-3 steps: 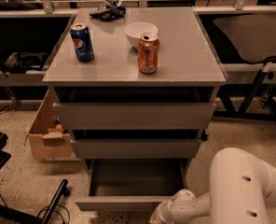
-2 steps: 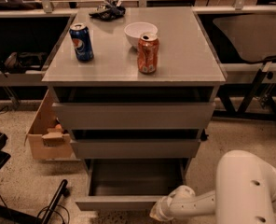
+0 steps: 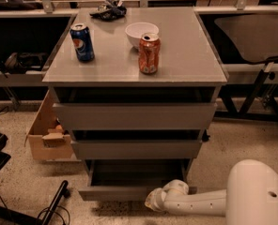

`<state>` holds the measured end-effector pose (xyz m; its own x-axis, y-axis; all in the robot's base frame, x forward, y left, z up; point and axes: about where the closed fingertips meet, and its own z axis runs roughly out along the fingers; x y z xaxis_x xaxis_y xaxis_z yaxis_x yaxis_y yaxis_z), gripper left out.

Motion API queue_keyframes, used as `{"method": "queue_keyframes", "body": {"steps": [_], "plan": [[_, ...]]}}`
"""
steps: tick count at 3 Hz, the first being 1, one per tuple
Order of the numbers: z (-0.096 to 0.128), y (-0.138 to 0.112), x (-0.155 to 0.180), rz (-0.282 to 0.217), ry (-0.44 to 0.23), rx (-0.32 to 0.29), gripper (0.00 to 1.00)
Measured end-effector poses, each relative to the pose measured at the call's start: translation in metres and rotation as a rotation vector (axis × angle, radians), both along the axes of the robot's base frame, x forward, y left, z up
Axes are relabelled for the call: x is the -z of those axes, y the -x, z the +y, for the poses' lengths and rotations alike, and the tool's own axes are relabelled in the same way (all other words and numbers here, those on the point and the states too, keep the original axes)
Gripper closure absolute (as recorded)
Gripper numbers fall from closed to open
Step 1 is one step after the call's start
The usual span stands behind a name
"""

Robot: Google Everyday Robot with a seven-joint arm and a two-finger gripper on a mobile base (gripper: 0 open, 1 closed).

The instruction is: Close bottom drawer

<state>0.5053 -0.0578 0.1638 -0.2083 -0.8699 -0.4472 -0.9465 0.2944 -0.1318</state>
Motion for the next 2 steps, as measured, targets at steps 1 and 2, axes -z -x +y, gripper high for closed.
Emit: {"method": "queue_keyframes", "body": {"steps": [1, 2], "plan": [[0.0007, -0.0028, 0.0012, -0.004, 0.001, -0.001, 1.0], [0.0027, -0.0105, 0.0047, -0.017, 0.006, -0.004, 1.0]]}}
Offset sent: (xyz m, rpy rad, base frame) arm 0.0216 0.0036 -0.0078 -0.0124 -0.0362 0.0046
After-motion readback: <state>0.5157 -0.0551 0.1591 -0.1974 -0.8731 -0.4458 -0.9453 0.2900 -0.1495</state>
